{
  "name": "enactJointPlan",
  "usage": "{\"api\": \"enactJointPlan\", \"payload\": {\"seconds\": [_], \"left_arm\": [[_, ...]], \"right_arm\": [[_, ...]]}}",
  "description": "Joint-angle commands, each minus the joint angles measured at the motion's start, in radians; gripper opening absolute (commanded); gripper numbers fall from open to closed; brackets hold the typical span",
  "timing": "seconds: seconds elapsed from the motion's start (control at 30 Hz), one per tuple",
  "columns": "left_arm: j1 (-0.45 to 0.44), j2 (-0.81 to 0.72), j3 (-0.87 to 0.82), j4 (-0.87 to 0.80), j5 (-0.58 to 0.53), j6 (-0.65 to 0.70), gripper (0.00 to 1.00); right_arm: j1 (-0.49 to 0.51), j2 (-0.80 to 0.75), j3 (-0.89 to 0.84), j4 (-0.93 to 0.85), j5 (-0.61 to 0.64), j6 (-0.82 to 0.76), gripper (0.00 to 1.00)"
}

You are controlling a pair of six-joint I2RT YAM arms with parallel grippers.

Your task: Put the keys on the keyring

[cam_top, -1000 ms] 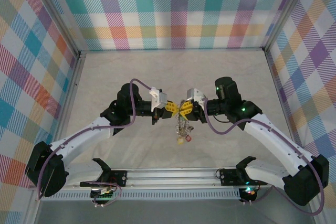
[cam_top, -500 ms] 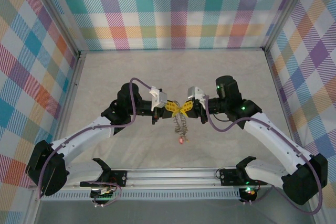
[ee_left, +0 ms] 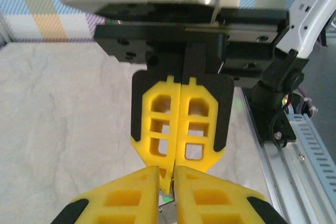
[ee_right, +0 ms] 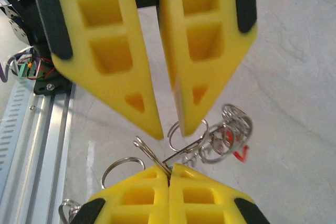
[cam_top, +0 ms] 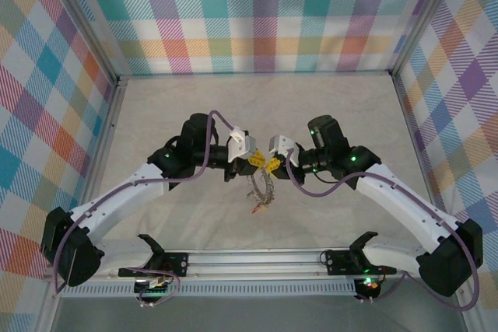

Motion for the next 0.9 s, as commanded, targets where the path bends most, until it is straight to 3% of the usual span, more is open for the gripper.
{"api": "enactJointPlan", "payload": {"seconds": [0.0, 0.27, 0.87], "left_arm": [[-0.017, 0.024, 0.036, -0.088, -0.023, 0.046, 0.16], [-0.021, 0.021, 0.032, -0.080, 0.012, 0.032, 0.23], [-0.029, 0.061, 0.020, -0.039, 0.007, -0.039, 0.27]], "right_arm": [[0.009, -0.008, 0.050, -0.005, 0.018, -0.031, 0.00], [0.011, -0.013, 0.047, -0.005, 0.079, -0.017, 0.00], [0.011, 0.010, 0.012, 0.077, 0.079, 0.045, 0.00]]}}
